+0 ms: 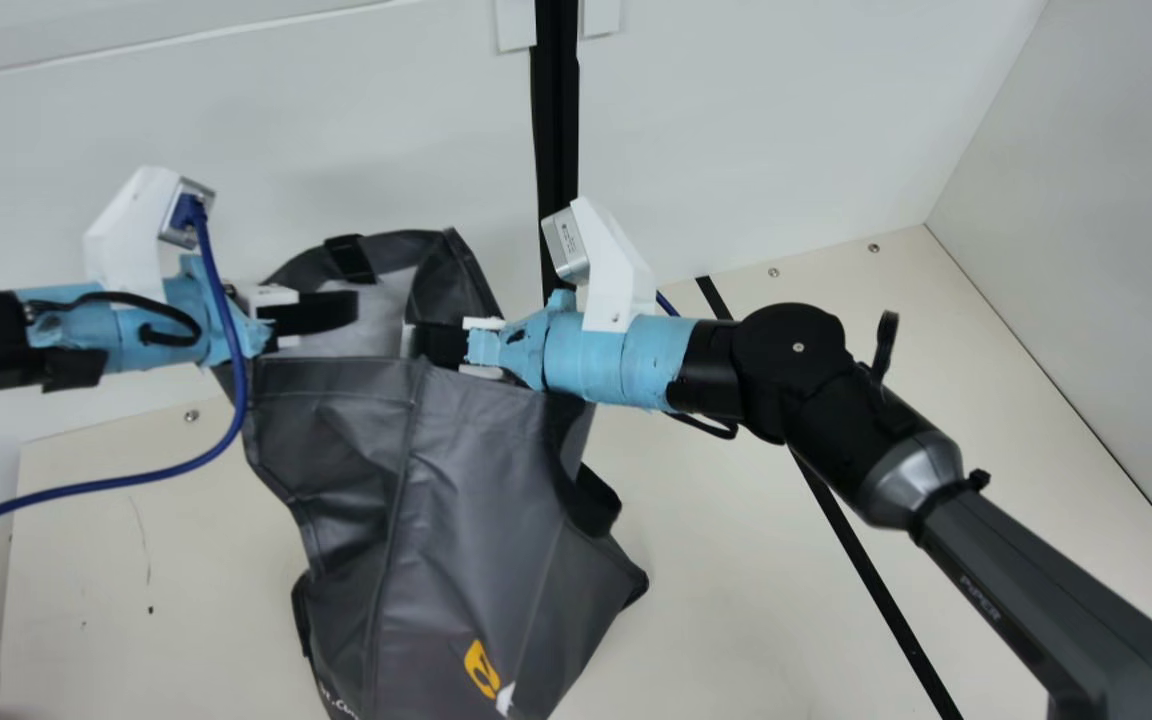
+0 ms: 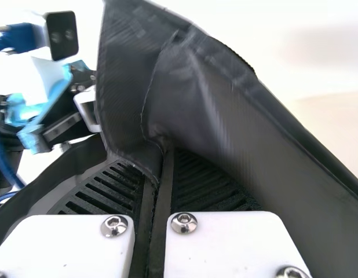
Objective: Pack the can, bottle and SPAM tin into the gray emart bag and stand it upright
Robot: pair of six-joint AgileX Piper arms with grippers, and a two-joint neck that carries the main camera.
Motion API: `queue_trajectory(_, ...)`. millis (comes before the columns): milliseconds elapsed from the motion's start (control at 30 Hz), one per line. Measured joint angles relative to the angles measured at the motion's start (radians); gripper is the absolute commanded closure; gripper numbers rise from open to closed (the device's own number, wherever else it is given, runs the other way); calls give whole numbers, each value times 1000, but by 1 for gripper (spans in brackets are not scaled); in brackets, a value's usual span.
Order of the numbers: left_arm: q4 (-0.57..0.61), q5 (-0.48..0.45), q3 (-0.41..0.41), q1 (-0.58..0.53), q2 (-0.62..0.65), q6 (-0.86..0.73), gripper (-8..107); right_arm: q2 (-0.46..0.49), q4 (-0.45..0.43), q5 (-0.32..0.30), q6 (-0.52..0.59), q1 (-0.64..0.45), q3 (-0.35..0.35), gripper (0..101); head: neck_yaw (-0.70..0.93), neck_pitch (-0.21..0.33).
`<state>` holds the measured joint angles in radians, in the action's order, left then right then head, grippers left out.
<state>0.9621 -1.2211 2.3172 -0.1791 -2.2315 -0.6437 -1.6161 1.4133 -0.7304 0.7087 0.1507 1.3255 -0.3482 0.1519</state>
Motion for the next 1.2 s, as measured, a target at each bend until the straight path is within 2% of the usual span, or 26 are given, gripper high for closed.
queue_trajectory(233, -105, 0, 113, -7, -28, 49, 107, 7, 90, -30, 118, -17, -16, 101, 0, 0)
queue_trajectory(567, -245, -2, 207, -15, -38, 122, 107, 40, 100, -46, 170, -53, -69, 101, 0, 0)
queue_trajectory(1200, -250, 4, 157, -45, 5, 116, 107, 108, 83, -49, 166, -43, -126, 101, 2, 0)
